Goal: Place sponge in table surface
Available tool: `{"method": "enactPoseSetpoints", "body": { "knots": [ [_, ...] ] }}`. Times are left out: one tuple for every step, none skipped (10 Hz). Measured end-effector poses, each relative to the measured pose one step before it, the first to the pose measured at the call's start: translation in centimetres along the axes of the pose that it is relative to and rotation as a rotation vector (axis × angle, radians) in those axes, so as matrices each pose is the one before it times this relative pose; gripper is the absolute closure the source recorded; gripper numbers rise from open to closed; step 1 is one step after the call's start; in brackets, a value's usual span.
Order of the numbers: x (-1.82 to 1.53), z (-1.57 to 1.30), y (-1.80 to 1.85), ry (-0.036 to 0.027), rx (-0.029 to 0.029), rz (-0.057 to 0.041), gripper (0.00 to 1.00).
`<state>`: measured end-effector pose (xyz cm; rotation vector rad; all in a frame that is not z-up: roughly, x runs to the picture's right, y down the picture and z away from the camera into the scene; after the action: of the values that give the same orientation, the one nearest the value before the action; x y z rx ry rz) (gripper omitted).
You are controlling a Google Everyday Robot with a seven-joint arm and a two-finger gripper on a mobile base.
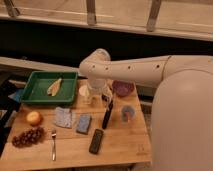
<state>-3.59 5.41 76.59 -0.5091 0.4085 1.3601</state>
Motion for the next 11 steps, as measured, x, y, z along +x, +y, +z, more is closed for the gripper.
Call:
{"method": "enactPoseSetpoints", "body": {
  "knots": [
    [0.078,0.8,0.843,0.01459,-0.00933,-0.01083,0.2],
    [0.03,1.151,1.0,0.02117,-0.01171,-0.01528,0.2],
    [0.162,0.874,0.725,0.01783,-0.00725,-0.01201,0.2],
    [0.167,0.718,0.519,0.0164,-0.00646,-0.00782,0.2],
    [0.126,0.438,0.299,0.01212,-0.00629,-0.00341,0.2],
    [0.378,0.92,0.563,0.0227,-0.01385,-0.00352,0.2],
    [0.368,1.077,0.629,0.02332,-0.01244,-0.00129,0.2],
    [0.166,0.867,0.387,0.01617,-0.00233,-0.0014,0.2],
    [0.32,1.192,0.577,0.01925,0.00776,0.00732,0.2],
    [-0.024,0.261,0.283,-0.00046,-0.00235,0.00297,0.2],
    [-0.012,0.012,-0.416,-0.00055,0.00428,0.00492,0.2]
  ]
}}
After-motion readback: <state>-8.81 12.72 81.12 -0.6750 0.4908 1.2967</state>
